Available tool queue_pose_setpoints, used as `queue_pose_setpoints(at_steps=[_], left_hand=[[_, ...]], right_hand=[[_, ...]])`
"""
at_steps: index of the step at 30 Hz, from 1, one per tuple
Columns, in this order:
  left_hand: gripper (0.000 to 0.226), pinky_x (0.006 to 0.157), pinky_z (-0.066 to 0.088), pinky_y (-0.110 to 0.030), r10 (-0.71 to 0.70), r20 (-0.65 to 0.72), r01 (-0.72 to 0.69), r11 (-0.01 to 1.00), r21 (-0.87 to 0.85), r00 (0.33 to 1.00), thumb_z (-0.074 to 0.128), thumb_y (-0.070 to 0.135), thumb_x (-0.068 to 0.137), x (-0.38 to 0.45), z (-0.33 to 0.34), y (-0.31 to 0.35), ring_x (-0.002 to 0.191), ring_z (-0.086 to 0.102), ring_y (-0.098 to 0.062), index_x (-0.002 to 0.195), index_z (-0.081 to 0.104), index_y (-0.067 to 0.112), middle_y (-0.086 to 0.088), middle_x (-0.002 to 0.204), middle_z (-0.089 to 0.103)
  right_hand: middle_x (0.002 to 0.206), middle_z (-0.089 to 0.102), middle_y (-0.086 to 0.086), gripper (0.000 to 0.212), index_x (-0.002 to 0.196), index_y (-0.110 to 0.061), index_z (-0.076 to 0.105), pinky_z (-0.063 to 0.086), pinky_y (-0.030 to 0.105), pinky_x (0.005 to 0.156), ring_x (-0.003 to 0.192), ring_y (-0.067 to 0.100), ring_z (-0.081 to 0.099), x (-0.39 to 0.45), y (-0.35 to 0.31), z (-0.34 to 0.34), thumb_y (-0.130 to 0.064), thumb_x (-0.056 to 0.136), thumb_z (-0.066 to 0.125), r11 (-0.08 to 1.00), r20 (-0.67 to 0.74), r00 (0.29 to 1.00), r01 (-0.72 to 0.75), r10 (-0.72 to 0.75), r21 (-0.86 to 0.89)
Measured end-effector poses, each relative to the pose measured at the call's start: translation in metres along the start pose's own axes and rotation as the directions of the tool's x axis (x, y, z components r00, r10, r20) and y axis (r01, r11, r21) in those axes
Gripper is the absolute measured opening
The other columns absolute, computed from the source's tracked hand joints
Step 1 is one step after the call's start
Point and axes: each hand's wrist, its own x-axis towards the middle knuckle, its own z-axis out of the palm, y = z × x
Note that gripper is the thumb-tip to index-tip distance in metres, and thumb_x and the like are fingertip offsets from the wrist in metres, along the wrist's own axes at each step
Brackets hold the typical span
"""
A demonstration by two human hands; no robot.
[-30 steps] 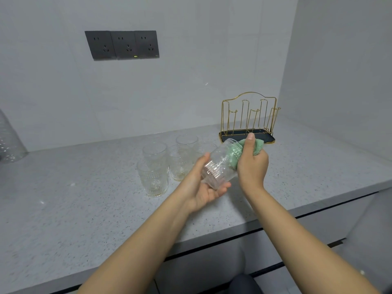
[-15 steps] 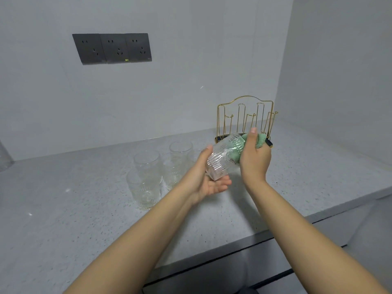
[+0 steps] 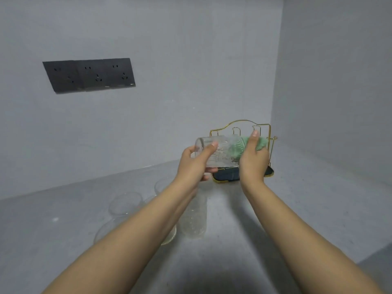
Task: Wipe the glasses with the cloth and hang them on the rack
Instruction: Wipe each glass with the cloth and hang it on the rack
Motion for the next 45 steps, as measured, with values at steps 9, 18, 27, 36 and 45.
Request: queue_pose_setpoints(at_steps=[9, 18, 27, 36, 45], left_hand=[[0.08, 0.099, 0.048, -0.039, 0.196, -0.048, -0.171, 0.931, 0.324, 0.979, 0.074, 0.05, 0.079, 0.107, 0.014, 0.012, 0.12, 0.053, -0.023, 0.142, 0.036, 0.019, -0.002, 0.14, 0.049], [0.085, 0.095, 0.045, -0.033, 0.24, 0.148, -0.271, 0.641, 0.718, 0.959, 0.079, 0.048, 0.073, 0.15, 0.047, -0.007, 0.124, 0.054, -0.023, 0.144, 0.043, 0.016, -0.005, 0.14, 0.052], [0.084, 0.091, 0.043, -0.028, 0.134, 0.18, -0.223, 0.662, 0.715, 0.974, 0.081, 0.042, 0.075, 0.156, 0.054, -0.033, 0.122, 0.055, -0.022, 0.144, 0.043, 0.012, -0.005, 0.139, 0.053], [0.083, 0.103, 0.04, -0.033, 0.094, 0.211, -0.216, 0.697, 0.684, 0.973, 0.081, 0.034, 0.077, 0.151, 0.051, -0.031, 0.129, 0.049, -0.023, 0.146, 0.041, 0.014, -0.005, 0.146, 0.048], [0.094, 0.112, 0.032, -0.037, 0.071, 0.216, -0.206, 0.682, 0.701, 0.974, 0.078, 0.038, 0.08, 0.133, 0.047, -0.026, 0.141, 0.037, -0.027, 0.154, 0.025, 0.014, -0.008, 0.156, 0.034]], right_hand=[[0.079, 0.061, -0.001, 0.041, 0.091, -0.015, 0.057, 0.049, 0.028, 0.064, 0.079, 0.018, 0.061, 0.044, 0.04, 0.013, -0.049, 0.096, 0.034, 0.993, -0.002, 0.994, -0.114, 0.114, 0.045], [0.081, 0.064, 0.002, 0.051, 0.098, -0.009, 0.063, 0.044, 0.021, 0.052, 0.074, 0.017, 0.062, 0.068, 0.072, 0.008, -0.05, 0.096, 0.032, 0.993, 0.024, 0.992, -0.121, 0.121, -0.002], [0.068, 0.059, 0.0, 0.047, 0.08, -0.011, 0.059, 0.04, 0.02, 0.049, 0.061, 0.009, 0.056, 0.073, 0.093, -0.007, -0.044, 0.099, 0.031, 0.987, 0.039, 0.986, -0.16, 0.161, -0.024], [0.073, 0.056, -0.001, 0.041, 0.085, -0.013, 0.056, 0.038, 0.026, 0.054, 0.07, 0.014, 0.055, 0.066, 0.097, -0.008, -0.045, 0.097, 0.033, 0.969, 0.068, 0.967, -0.245, 0.247, -0.031], [0.071, 0.054, -0.002, 0.04, 0.083, -0.013, 0.056, 0.036, 0.024, 0.052, 0.068, 0.014, 0.054, 0.051, 0.085, -0.015, -0.044, 0.097, 0.035, 0.963, 0.125, 0.955, -0.268, 0.271, -0.034]])
